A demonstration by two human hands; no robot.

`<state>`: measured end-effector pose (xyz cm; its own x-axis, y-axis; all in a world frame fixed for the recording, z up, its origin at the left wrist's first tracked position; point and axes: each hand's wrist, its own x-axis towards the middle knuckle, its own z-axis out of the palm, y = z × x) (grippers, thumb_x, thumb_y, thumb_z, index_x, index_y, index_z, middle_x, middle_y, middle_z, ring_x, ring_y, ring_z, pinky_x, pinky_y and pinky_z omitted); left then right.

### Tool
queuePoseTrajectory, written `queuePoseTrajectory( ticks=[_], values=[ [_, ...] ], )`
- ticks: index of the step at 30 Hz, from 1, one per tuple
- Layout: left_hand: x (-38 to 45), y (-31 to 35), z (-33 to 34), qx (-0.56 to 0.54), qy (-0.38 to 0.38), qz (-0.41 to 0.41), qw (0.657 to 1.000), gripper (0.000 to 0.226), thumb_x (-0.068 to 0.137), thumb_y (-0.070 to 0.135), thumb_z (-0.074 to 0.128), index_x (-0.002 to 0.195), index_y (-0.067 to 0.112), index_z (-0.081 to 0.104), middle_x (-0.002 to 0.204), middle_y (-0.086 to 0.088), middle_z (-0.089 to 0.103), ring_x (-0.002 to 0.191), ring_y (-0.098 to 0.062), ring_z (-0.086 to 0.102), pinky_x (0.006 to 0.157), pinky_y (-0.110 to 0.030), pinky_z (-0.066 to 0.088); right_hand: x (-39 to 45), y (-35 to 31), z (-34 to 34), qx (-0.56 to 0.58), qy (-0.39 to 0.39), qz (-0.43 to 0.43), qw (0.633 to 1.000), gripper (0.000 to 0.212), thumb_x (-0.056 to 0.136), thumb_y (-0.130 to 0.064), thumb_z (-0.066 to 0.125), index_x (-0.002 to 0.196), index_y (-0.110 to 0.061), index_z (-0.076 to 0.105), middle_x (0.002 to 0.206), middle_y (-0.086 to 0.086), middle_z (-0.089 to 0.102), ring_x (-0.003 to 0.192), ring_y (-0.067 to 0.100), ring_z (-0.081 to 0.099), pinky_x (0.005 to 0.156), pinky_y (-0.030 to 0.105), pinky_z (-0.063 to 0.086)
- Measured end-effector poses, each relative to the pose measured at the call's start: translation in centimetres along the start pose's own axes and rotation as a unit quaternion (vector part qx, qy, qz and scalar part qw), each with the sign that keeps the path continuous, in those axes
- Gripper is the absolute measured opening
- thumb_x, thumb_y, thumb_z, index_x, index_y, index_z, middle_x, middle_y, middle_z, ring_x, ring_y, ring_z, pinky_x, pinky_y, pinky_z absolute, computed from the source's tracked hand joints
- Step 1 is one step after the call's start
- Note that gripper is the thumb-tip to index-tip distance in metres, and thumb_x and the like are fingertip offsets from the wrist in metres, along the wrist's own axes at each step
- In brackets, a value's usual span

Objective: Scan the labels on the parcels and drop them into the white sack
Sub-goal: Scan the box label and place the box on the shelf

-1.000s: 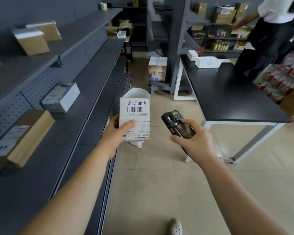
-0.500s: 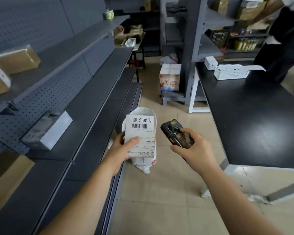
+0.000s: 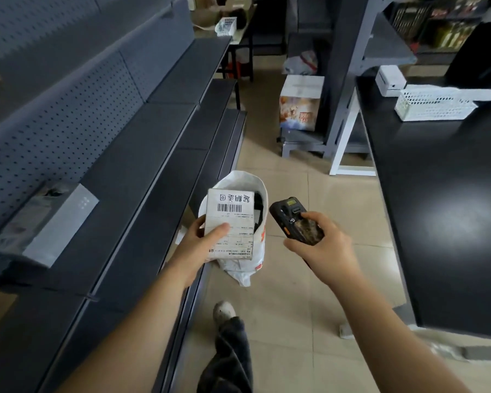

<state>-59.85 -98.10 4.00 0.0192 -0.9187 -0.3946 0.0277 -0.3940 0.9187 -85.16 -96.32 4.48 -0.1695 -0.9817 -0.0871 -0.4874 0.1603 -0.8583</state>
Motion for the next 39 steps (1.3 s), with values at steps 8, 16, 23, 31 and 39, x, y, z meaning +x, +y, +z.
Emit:
queuePoseTrajectory(
  ticks=[8, 16, 23, 31, 39],
  values=[
    [14.2, -1.1, -3.7, 0.022, -0.004, -0.073, 0.997, 0.030, 0.091, 0.027, 0.067, 0.121, 0.024, 0.061, 0.109, 0.001, 0.074, 0.094, -0.017, 0.073, 0.060, -0.023, 0.056, 10.8, 0.7, 6.9, -0.030, -0.008, 0.059, 0.998, 0.058, 0.068, -0.032, 0.087, 0.121, -0.036, 0.062, 0.095, -0.029, 0.052, 0.090, 0.004, 0.058, 0.078, 0.024, 0.048],
    [28.5, -5.1, -5.2, 0.084, -0.044, -0.135, 0.986, 0.022, 0.087, 0.030, 0.072, 0.102, 0.035, 0.056, 0.104, 0.008, 0.068, 0.098, -0.013, 0.065, 0.075, -0.029, 0.051, 20.9, 3.2, 14.2, -0.075, -0.012, 0.109, 0.991, 0.060, 0.069, -0.038, 0.086, 0.123, -0.035, 0.061, 0.103, -0.019, 0.057, 0.092, 0.006, 0.058, 0.080, 0.027, 0.048],
    [36.3, -9.9, -5.5, 0.167, -0.018, -0.187, 0.968, 0.064, 0.077, 0.048, 0.078, 0.126, 0.024, 0.044, 0.111, 0.007, 0.064, 0.098, -0.012, 0.062, 0.082, -0.034, 0.048, 24.6, 7.5, 17.8, -0.086, -0.025, 0.158, 0.983, 0.059, 0.069, -0.036, 0.085, 0.124, -0.034, 0.062, 0.103, -0.018, 0.057, 0.093, 0.005, 0.057, 0.081, 0.023, 0.045],
    [43.5, -13.9, -5.4, 0.371, -0.125, -0.089, 0.916, 0.084, 0.067, 0.035, 0.088, 0.138, 0.019, 0.046, 0.130, 0.005, 0.051, 0.117, -0.013, 0.051, 0.099, -0.032, 0.044, 26.2, 12.6, 19.7, -0.060, -0.032, 0.196, 0.978, 0.055, 0.070, -0.034, 0.085, 0.121, -0.036, 0.063, 0.101, -0.024, 0.057, 0.093, 0.001, 0.059, 0.086, 0.029, 0.053],
    [48.6, -15.7, -2.7, 0.480, -0.210, -0.003, 0.851, 0.084, 0.073, 0.037, 0.084, 0.145, 0.024, 0.044, 0.151, 0.002, 0.038, 0.136, -0.022, 0.036, 0.111, -0.045, 0.036, 27.4, 15.2, 20.2, -0.040, -0.033, 0.206, 0.977, 0.055, 0.070, -0.034, 0.085, 0.120, -0.039, 0.062, 0.103, -0.026, 0.058, 0.095, -0.008, 0.057, 0.083, 0.019, 0.047]
  ],
)
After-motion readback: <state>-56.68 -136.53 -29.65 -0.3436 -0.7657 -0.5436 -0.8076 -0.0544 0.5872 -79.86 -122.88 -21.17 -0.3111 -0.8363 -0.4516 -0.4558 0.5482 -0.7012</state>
